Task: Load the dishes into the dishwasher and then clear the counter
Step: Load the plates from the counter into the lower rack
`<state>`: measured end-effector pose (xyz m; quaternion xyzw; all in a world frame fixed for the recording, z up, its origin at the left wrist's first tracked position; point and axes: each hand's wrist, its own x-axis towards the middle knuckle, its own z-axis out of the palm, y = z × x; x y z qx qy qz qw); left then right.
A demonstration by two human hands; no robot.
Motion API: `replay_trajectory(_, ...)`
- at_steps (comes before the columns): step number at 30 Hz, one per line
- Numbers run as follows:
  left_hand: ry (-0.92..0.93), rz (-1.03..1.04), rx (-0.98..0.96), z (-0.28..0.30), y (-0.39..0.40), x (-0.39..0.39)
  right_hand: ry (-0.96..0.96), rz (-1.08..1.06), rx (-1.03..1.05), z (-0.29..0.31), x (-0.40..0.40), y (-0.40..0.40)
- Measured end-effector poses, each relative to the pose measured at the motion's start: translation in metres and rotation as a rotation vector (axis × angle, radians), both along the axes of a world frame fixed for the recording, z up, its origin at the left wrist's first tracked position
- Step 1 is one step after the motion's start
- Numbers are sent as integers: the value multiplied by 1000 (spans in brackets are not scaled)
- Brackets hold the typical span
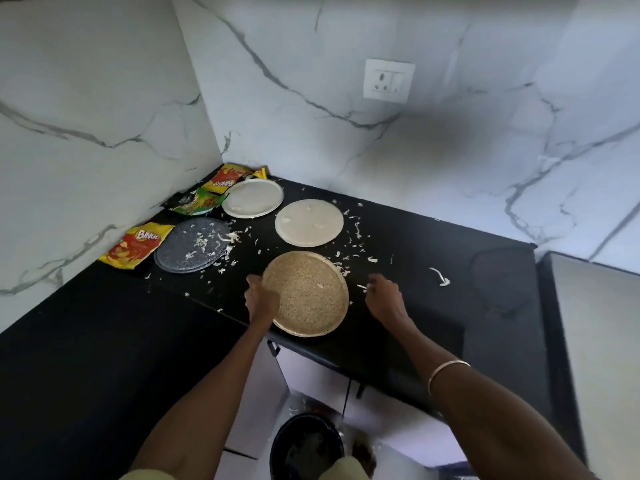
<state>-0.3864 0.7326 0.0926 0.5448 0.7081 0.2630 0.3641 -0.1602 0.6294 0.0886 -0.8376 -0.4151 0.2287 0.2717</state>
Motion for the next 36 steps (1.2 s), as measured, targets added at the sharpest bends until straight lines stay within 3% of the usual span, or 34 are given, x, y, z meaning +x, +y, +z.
replay_trajectory(4,-96,-41,87,10,-31,6,2,-123,69,8,-13,-55)
replay_trajectory(9,-257,-105,56,13,-79,12,-19,-252,102,8,-43,-146)
replay_trajectory(17,-272,-313,-14,12,-205,34,-71,-485,55,6,-60,-305)
replay_trajectory(25,-299,-485,-144,-18,-358,58,-51,-590,-23,-6,-47,-482)
replay_trajectory(36,-187,-479,-227,-69,-631,62,38,-602,-165,-51,-42,-751)
